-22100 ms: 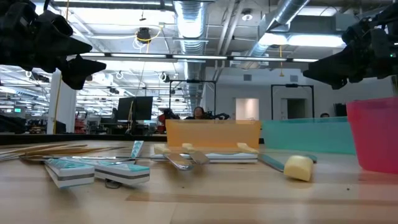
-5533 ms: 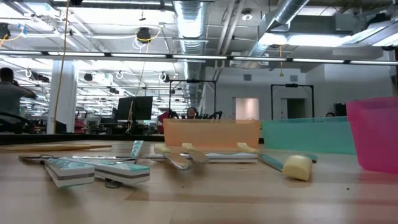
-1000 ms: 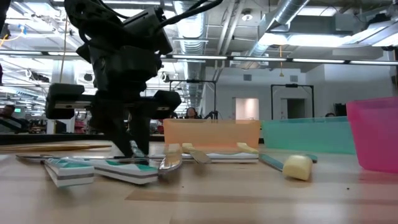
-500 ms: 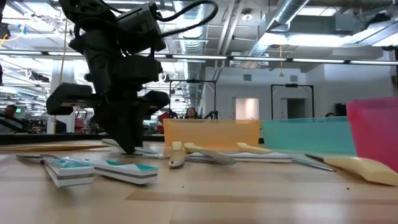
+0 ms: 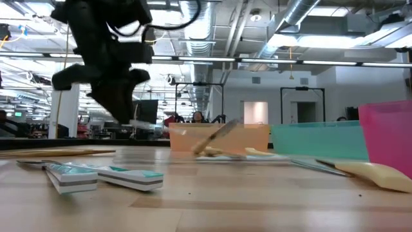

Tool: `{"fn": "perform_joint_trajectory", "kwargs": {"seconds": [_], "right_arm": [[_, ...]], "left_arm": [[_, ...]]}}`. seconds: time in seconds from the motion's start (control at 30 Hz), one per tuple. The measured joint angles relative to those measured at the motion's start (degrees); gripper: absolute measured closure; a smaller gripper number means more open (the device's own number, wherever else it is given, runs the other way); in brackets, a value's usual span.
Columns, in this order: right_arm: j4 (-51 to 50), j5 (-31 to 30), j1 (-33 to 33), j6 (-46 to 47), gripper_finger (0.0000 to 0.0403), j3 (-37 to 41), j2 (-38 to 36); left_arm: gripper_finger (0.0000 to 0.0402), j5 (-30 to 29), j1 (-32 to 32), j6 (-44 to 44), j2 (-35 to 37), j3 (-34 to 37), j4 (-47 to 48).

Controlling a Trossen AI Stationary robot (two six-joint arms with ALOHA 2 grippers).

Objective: Sort silverware by color (type)
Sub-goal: Put the white patterned knife into the blue bin

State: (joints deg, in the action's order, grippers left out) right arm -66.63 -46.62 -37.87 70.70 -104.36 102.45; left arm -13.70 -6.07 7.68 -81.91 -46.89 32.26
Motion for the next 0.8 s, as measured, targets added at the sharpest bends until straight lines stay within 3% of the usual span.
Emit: {"fn": "perform_joint_trajectory", "kwargs": {"seconds": [0.23,0.47,0.63,0.8], "right_arm": [[0.1,-8.9,0.0,2.8,0.0175,0.0,0.0],[1.7,-13.0,-1.1,2.8,0.0175,0.0,0.0],[3.2,-20.9,-2.6,1.9,0.0175,0.0,0.0],[8.1,-25.3,-1.1,-3.5,0.0175,0.0,0.0]], "left_arm": [[0.0388,-4.0,-1.1,-9.3,11.5,0.0,-1.2],[0.0388,-7.4,-3.8,-13.5,28.2,1.8,-11.7],[0.0388,-4.3,-7.2,-13.9,37.4,8.1,-29.8],[0.0388,-4.1,-10.7,-12.7,40.3,17.0,-53.1]]}}
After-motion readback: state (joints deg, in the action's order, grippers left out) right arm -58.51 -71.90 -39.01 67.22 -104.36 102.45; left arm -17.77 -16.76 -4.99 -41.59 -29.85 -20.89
